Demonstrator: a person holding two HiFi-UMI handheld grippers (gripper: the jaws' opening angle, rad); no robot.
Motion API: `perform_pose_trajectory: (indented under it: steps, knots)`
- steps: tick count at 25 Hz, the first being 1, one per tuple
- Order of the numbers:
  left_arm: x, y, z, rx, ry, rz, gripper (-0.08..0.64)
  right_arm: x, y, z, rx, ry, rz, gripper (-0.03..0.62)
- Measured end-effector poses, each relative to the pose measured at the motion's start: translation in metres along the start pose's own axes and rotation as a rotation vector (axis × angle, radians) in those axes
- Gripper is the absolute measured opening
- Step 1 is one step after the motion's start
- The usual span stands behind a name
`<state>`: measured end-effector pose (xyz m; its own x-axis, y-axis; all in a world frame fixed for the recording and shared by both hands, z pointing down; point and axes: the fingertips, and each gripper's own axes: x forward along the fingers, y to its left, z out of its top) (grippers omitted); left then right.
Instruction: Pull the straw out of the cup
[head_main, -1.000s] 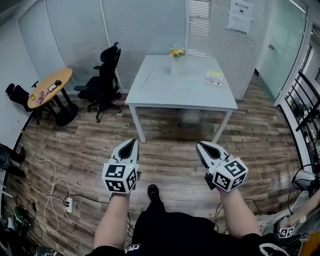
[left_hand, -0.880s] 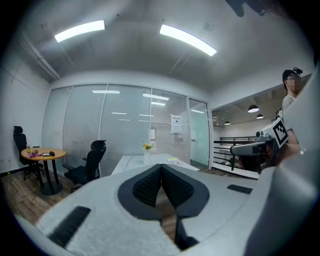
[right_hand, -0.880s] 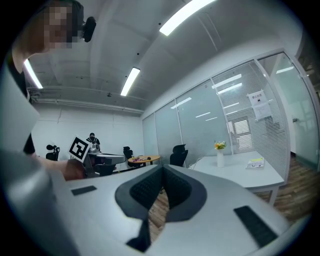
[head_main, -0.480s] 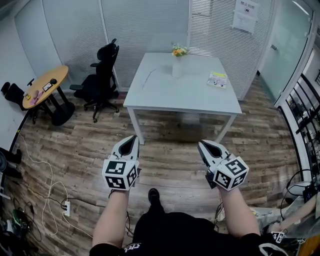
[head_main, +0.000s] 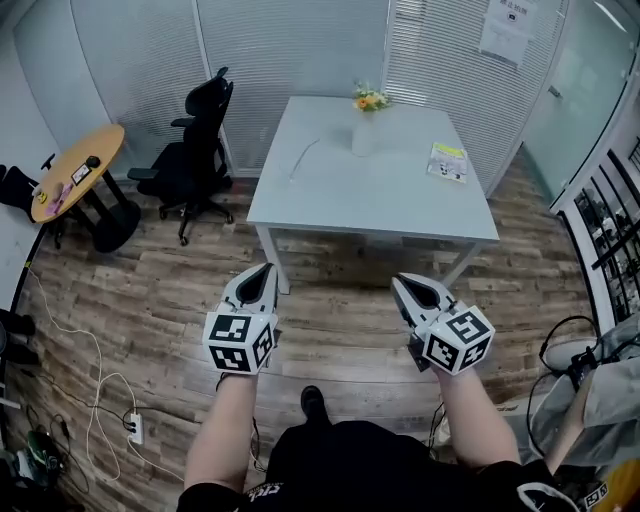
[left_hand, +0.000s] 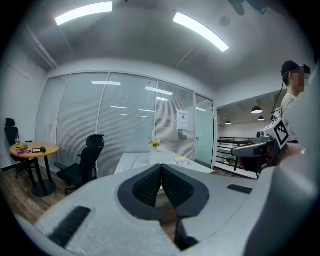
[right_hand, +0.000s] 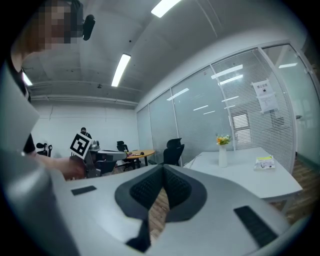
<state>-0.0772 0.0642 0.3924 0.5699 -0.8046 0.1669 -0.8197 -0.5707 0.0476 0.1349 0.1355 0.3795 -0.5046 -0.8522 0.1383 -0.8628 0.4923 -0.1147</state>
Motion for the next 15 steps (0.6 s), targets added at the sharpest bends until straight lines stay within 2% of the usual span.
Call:
perform_pose_trajectory:
  steps: [8, 15]
  knots:
    - [0.045, 0.062, 0.019, -0.001, -0.02, -0.017, 0.011, 0.072, -0.015, 0.015, -0.01, 0.005, -0.013, 0.008]
    - [0.061, 0.108, 0.032, -0.012, -0.039, -0.023, 0.011, 0.119, -0.005, 0.03, -0.027, 0.004, 0.003, 0.018]
